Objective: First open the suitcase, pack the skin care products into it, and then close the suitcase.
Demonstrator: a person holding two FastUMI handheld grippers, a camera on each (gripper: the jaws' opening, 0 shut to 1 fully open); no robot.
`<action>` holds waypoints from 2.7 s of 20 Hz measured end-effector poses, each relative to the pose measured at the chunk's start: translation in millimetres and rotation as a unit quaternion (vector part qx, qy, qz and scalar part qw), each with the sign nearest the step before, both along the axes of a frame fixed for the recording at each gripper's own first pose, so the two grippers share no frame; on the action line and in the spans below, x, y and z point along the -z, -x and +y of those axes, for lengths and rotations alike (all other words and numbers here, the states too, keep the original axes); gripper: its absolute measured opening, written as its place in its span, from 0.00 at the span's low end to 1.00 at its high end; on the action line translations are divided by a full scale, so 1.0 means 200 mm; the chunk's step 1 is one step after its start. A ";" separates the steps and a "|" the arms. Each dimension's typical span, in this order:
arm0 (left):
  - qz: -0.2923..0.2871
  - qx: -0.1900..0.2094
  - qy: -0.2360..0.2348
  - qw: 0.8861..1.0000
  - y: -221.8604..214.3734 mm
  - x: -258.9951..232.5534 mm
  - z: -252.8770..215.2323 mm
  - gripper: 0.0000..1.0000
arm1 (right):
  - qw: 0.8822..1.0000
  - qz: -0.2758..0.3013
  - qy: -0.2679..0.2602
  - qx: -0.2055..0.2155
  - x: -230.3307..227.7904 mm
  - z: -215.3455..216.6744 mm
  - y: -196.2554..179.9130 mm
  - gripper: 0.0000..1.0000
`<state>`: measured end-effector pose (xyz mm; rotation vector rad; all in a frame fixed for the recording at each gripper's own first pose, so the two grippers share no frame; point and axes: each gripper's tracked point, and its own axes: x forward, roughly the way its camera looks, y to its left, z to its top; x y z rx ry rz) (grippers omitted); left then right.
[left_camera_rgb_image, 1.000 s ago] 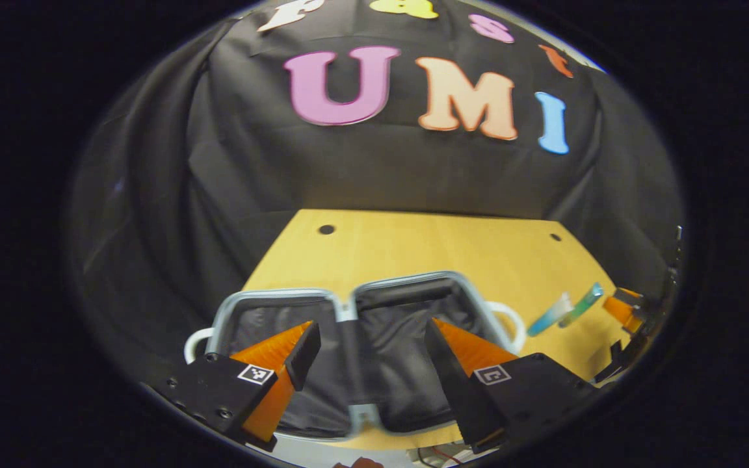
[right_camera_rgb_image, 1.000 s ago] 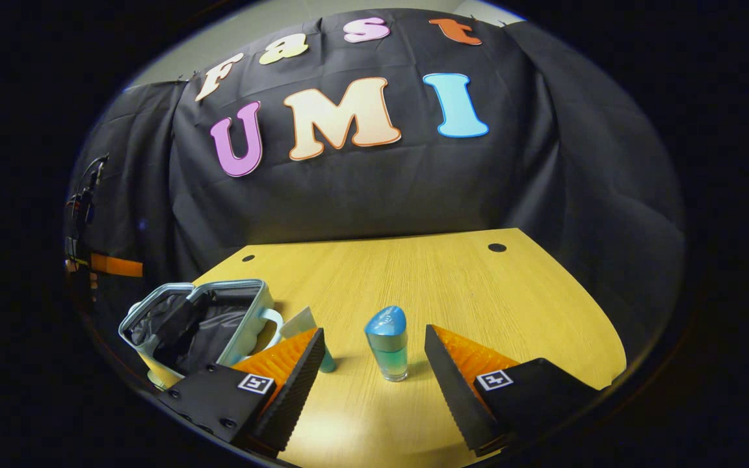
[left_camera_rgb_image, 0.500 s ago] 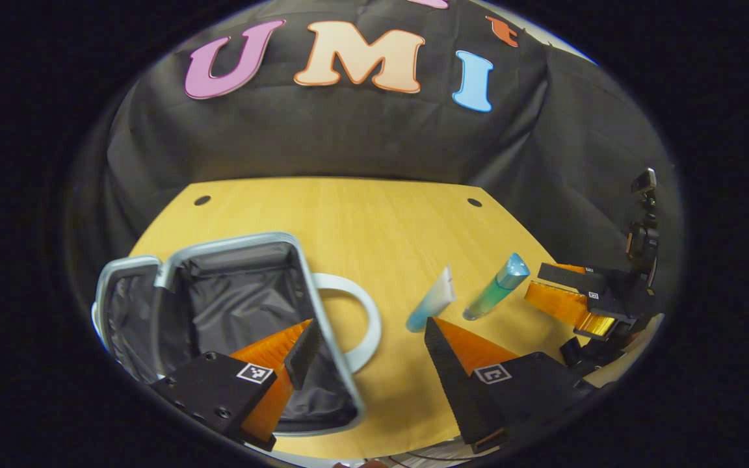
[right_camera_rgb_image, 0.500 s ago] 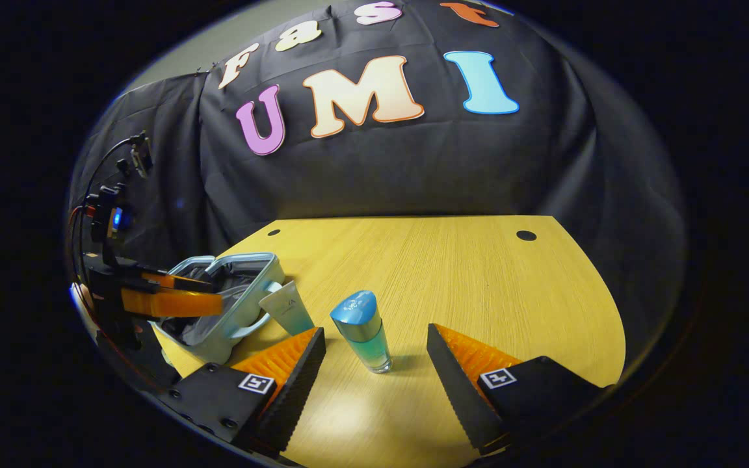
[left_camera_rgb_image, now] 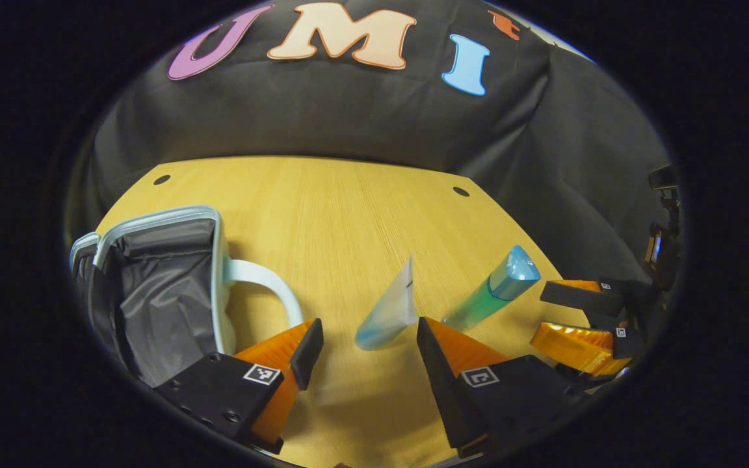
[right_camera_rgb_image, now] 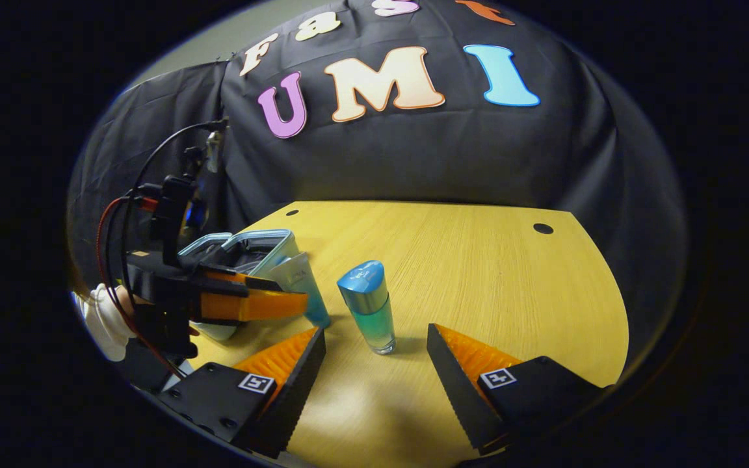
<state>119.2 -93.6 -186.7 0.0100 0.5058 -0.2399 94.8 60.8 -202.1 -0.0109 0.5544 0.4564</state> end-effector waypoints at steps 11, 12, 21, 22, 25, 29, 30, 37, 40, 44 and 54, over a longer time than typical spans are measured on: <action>0.011 -0.018 0.011 1.000 -0.15 0.11 -0.06 0.33 | 0.999 0.019 0.018 -0.029 0.15 0.05 -0.04 0.98; 0.012 -0.021 0.016 1.000 -0.15 0.10 -0.05 0.31 | 0.999 0.019 0.020 -0.031 0.16 0.06 -0.05 0.98; -0.028 -0.045 0.048 0.997 -0.08 -0.22 0.04 0.26 | 0.999 0.015 0.030 -0.042 0.29 0.20 -0.19 0.99; -0.031 -0.049 0.051 0.997 -0.06 -0.27 0.07 0.26 | 0.998 0.015 0.033 -0.042 0.30 0.20 -0.21 0.99; -0.042 -0.069 0.055 0.995 0.00 -0.38 0.17 0.29 | 0.998 0.012 0.040 -0.038 0.34 0.21 -0.24 0.98; -0.044 -0.102 0.057 0.992 0.09 -0.48 0.35 0.25 | 0.998 0.009 0.055 -0.034 0.40 0.22 -0.29 0.75; -0.046 -0.110 0.058 0.991 0.10 -0.49 0.40 0.25 | 0.998 0.010 0.060 -0.033 0.42 0.21 -0.29 0.65; -0.018 -0.164 0.048 0.985 0.26 -0.49 0.78 0.26 | 0.997 0.016 0.078 -0.023 0.42 0.21 -0.28 0.48; 0.044 -0.183 0.035 0.982 0.37 -0.37 0.95 0.25 | 0.995 0.032 0.090 -0.025 0.43 0.23 -0.25 0.46; 0.116 -0.195 -0.002 0.974 0.47 -0.17 1.17 0.25 | 0.996 0.044 0.074 -0.024 0.33 0.31 -0.18 0.45; 0.234 -0.160 0.018 0.959 0.53 0.07 1.32 0.26 | 0.992 0.089 -0.057 -0.067 -0.07 0.99 0.03 0.46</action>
